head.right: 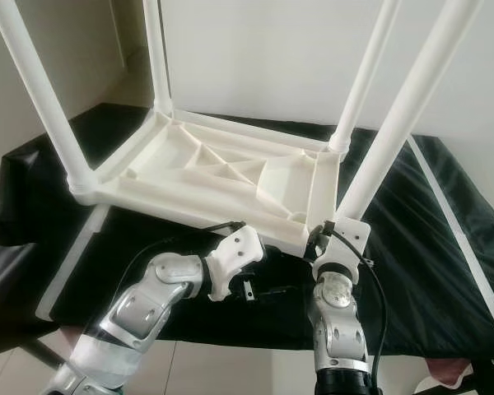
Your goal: Building children table
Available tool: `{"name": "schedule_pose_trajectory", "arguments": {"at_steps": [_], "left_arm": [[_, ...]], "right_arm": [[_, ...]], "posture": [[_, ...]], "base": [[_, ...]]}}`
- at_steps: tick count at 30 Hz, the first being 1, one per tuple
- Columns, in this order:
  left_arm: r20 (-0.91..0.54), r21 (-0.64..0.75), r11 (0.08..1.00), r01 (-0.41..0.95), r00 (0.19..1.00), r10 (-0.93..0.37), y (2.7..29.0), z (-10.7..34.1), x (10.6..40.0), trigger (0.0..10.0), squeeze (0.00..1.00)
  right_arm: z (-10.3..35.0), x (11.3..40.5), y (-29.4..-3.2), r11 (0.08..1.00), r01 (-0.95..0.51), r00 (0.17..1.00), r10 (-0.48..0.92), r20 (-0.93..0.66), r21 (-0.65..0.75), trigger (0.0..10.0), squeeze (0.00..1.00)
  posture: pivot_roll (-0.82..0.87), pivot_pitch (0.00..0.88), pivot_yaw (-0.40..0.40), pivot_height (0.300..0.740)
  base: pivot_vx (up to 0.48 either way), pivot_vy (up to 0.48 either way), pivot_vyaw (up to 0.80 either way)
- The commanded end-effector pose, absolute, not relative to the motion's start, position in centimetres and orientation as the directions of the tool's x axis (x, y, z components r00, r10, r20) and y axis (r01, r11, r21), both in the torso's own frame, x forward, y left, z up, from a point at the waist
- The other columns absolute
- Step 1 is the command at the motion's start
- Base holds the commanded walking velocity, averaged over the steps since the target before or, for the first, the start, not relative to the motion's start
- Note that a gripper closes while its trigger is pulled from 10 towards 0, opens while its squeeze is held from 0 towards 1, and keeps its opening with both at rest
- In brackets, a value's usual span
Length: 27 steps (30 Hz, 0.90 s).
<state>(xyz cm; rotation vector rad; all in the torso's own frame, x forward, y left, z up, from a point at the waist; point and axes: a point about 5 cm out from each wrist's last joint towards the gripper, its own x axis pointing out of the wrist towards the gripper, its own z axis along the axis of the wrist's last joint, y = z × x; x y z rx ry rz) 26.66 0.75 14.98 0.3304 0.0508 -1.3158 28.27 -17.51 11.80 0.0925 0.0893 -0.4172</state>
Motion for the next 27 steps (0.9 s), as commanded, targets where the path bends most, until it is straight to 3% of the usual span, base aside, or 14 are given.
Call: {"name": "schedule_pose_trajectory", "arguments": {"at_steps": [1, 10, 11, 17, 20, 27], "left_arm": [[-0.224, 0.227, 0.299, 0.927, 0.349, -0.910, 0.9, 14.6, 27.2, 10.0, 0.00], [-0.217, 0.237, 0.311, 0.920, 0.363, -0.906, 0.7, 14.8, 27.5, 10.0, 0.00], [-0.214, 0.236, 0.319, 0.918, 0.369, -0.904, 0.8, 14.8, 27.6, 10.0, 0.00], [-0.209, 0.230, 0.329, 0.916, 0.376, -0.903, 0.8, 14.9, 27.7, 10.0, 0.00], [-0.193, 0.246, 0.312, 0.918, 0.362, -0.912, 0.7, 15.0, 27.5, 10.0, 0.00], [-0.196, 0.251, 0.306, 0.918, 0.358, -0.913, 0.7, 14.8, 27.5, 10.0, 0.00]], "right_arm": [[11.4, 28.1, -17.7, 0.905, 0.416, 0.906, -0.405, -0.123, 0.089, 10.0, 1.00], [11.8, 28.4, -18.2, 0.947, 0.311, 0.949, -0.306, -0.072, 0.083, 10.0, 1.00], [11.7, 28.3, -19.0, 0.964, 0.259, 0.965, -0.256, -0.047, 0.057, 10.0, 0.00], [11.4, 28.4, -19.4, 0.981, 0.188, 0.981, -0.185, -0.058, 0.050, 10.0, 0.00], [11.4, 28.8, -20.6, 0.999, -0.050, 0.997, 0.050, -0.059, -0.006, 10.0, 0.00], [12.0, 29.3, -21.4, 0.982, -0.163, 0.987, 0.162, -0.025, -0.091, 10.0, 0.00]], "posture": [[0.00, 0.000, -0.060, 0.740], [0.00, 0.000, -0.065, 0.740], [0.01, 0.000, -0.067, 0.740], [0.01, 0.000, -0.065, 0.740], [0.00, 0.000, -0.053, 0.740], [0.00, 0.000, -0.051, 0.740]], "base": [[0.000, 0.000, 0.00], [0.000, 0.000, 0.00], [0.000, 0.000, 0.00], [0.000, 0.000, 0.00], [0.000, 0.000, 0.00], [0.000, 0.000, 0.00]]}}
